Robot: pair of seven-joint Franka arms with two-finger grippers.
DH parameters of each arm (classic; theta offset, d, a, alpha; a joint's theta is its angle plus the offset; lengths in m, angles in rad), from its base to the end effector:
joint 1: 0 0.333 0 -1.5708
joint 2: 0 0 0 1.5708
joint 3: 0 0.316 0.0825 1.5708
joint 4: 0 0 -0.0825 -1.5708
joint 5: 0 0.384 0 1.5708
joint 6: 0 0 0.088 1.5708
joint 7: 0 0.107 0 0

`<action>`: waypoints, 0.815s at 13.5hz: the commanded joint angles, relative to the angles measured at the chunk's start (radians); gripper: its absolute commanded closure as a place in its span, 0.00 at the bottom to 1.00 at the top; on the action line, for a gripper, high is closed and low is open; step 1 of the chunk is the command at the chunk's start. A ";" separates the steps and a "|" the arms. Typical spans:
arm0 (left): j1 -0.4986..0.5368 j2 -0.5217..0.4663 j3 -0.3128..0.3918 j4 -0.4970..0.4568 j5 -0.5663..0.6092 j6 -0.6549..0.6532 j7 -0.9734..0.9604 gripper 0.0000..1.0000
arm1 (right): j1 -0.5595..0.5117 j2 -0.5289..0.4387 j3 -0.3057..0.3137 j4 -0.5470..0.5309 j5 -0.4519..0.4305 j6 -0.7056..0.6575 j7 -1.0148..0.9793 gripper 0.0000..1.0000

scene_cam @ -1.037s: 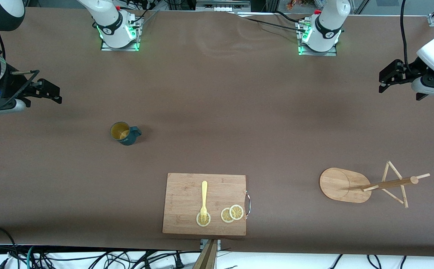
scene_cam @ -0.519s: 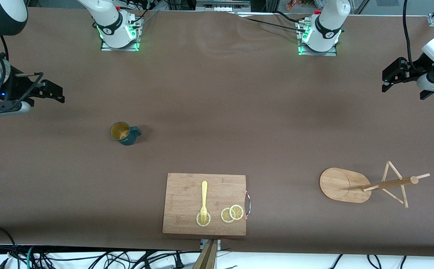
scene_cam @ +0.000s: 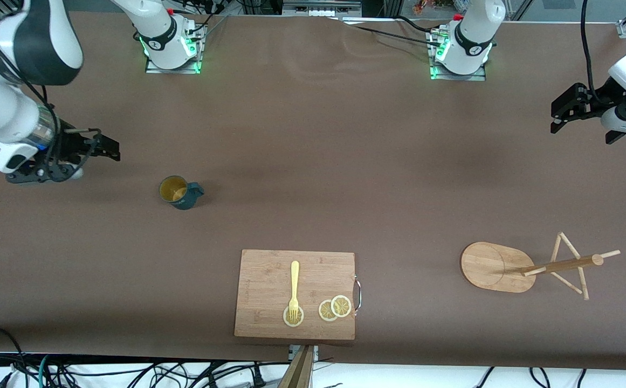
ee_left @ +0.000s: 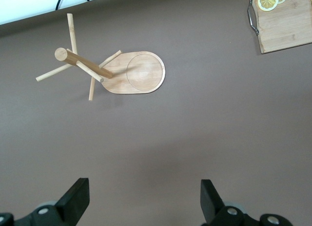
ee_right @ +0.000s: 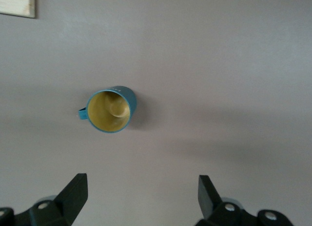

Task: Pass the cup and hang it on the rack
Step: 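Reach the right gripper down to the teal mug rim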

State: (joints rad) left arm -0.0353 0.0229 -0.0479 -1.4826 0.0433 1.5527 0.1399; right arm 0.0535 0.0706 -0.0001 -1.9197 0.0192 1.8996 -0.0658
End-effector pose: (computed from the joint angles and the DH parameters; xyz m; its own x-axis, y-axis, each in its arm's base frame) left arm 0.5589 -0.0415 0.6518 0.9746 -0.2202 0.0409 -0.2182 -0.9747 -0.0483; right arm 0.5660 0.0317 0.4468 0.9896 0.1125 -0.0893 0.1109 -0.9936 -0.0235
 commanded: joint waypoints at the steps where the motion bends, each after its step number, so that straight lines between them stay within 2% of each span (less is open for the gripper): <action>1: -0.005 0.019 0.000 0.038 0.024 -0.016 -0.011 0.00 | 0.011 -0.025 0.003 -0.166 -0.019 0.166 0.020 0.00; 3: -0.003 0.023 0.000 0.038 0.024 -0.016 -0.011 0.00 | 0.031 0.006 0.003 -0.254 -0.018 0.315 0.020 0.00; 8: -0.003 0.023 0.000 0.038 0.024 -0.016 -0.011 0.00 | 0.063 0.173 0.003 -0.257 -0.016 0.518 0.023 0.02; 11: -0.005 0.023 0.002 0.038 0.024 -0.016 -0.011 0.00 | 0.083 0.248 0.003 -0.256 -0.009 0.608 0.026 0.18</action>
State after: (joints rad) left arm -0.0353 0.0276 -0.0465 -1.4822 0.0433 1.5527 0.1390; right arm 0.1168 0.2812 0.0039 -2.1827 0.0189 2.4595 -0.0583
